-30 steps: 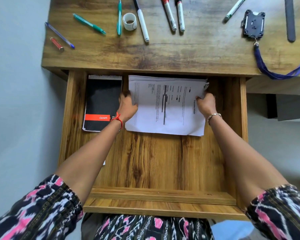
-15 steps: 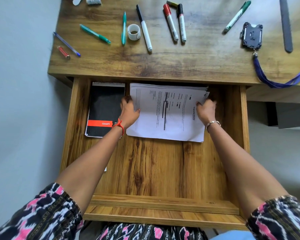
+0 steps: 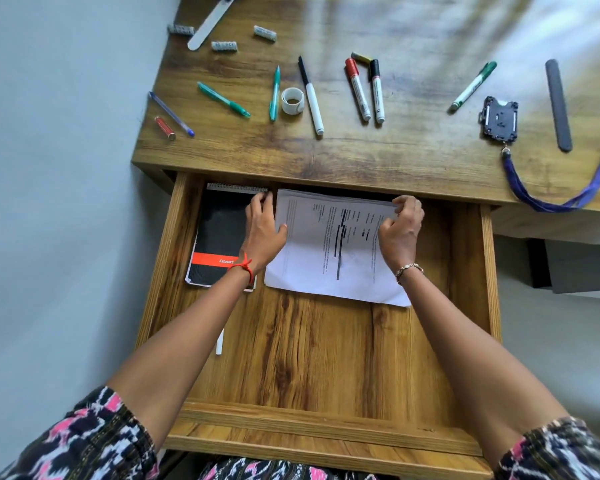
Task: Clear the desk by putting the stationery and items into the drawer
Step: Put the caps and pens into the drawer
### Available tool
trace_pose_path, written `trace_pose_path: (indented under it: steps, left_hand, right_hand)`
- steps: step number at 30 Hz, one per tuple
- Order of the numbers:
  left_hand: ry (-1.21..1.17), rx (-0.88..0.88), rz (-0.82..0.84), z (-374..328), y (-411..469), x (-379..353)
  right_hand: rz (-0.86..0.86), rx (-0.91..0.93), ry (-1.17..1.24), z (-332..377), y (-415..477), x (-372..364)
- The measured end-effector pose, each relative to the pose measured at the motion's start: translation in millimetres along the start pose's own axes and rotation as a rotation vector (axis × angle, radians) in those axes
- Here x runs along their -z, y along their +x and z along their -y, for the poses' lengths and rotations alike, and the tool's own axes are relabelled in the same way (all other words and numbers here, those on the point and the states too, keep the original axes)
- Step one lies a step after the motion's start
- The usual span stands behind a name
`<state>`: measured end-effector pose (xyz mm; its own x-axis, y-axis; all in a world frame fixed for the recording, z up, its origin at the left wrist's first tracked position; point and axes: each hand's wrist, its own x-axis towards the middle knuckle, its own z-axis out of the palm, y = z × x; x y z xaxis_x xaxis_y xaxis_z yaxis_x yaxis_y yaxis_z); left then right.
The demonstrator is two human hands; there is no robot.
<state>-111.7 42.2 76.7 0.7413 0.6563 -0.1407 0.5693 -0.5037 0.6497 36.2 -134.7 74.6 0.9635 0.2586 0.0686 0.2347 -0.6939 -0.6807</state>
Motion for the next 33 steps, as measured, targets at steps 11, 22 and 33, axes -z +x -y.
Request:
trace_pose_path:
  steps: [11, 22, 33]
  left_hand:
    - [0.117, -0.094, -0.146, 34, -2, 53]
    - [0.189, -0.197, -0.168, 70, 3, 100]
    - [0.252, -0.23, -0.007, 49, 31, 117]
  right_hand:
    - [0.241, 0.26, -0.012, 55, -25, -23]
    - [0.363, 0.416, -0.141, 93, -47, -35]
    - [0.299, 0.522, -0.167, 128, -31, -27]
